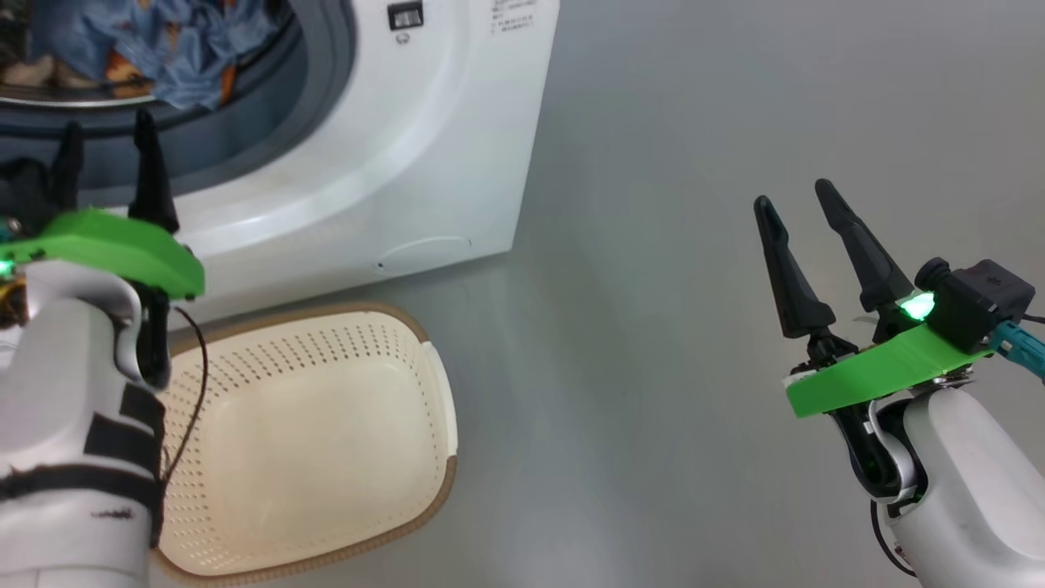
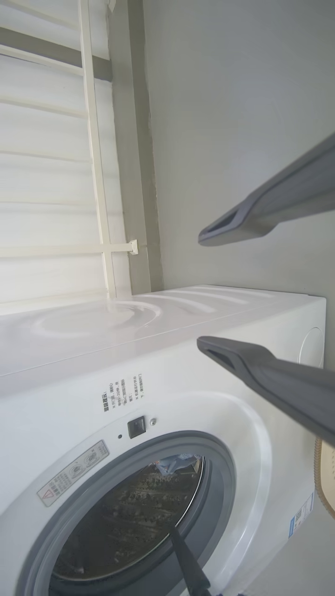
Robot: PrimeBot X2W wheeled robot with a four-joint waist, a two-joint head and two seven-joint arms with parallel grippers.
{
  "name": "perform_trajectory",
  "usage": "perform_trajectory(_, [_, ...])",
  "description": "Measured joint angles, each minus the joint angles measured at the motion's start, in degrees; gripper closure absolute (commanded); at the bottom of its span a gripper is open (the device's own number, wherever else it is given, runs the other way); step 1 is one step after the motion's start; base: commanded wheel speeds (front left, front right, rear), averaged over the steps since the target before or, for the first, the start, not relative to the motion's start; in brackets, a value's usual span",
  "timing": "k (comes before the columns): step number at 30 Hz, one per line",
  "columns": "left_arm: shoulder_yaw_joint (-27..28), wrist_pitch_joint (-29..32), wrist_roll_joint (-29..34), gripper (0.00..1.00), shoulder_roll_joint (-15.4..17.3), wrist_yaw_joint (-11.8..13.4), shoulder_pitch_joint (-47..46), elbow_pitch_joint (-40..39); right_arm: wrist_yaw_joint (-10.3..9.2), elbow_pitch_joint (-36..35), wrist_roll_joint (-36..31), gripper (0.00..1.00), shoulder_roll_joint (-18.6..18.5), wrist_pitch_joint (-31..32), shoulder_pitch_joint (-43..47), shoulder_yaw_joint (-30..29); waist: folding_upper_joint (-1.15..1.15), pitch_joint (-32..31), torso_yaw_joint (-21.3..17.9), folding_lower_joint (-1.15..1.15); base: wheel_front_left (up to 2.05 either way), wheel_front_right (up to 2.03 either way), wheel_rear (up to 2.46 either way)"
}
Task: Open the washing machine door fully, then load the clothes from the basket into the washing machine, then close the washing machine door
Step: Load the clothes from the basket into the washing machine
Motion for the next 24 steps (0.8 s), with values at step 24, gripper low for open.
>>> perform_trajectory(24, [3.9,0.0,-1.7,0.0,-2.1,-0.7,29.9,-24.6,0.0,1.0,0.5,0.0,-1.7,0.0,5.1,-1.9,0.0,-11.3,4.6,0.01,0.0,0.0,0.0])
